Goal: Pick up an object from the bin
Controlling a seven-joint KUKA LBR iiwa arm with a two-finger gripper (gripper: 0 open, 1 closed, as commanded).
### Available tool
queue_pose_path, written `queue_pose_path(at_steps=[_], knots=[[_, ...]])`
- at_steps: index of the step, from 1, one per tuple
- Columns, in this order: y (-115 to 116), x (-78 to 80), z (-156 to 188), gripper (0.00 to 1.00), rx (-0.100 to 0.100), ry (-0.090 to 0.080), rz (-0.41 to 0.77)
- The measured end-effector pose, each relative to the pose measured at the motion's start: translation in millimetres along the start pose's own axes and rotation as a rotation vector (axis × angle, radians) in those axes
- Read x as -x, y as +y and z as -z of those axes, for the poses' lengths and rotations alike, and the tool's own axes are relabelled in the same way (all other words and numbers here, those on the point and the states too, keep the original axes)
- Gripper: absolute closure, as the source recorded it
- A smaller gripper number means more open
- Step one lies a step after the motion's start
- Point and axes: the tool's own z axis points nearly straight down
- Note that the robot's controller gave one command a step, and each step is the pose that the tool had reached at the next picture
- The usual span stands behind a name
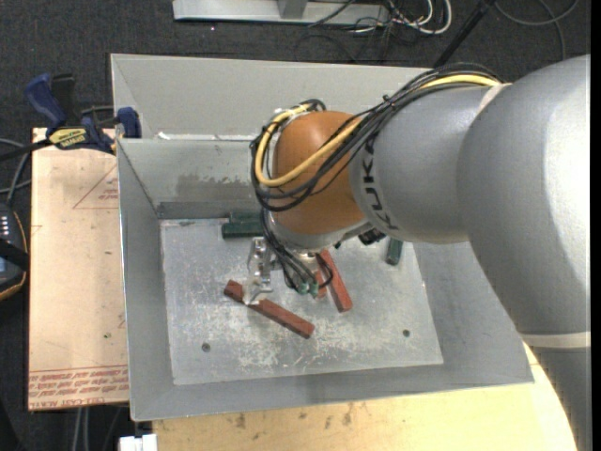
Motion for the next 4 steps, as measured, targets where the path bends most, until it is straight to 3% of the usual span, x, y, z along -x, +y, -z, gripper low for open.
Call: queue_pose_path(at_steps=[1, 3, 4], knots=[[-7.2, 61.1, 19.3, 0.0, -0.001, -0.003, -0.069], [-7.1, 61.9, 18.7, 0.0, 0.0, -0.003, -0.072], [3.6, 39.3, 8.8, 0.0, -0.002, 0.0, -0.102]])
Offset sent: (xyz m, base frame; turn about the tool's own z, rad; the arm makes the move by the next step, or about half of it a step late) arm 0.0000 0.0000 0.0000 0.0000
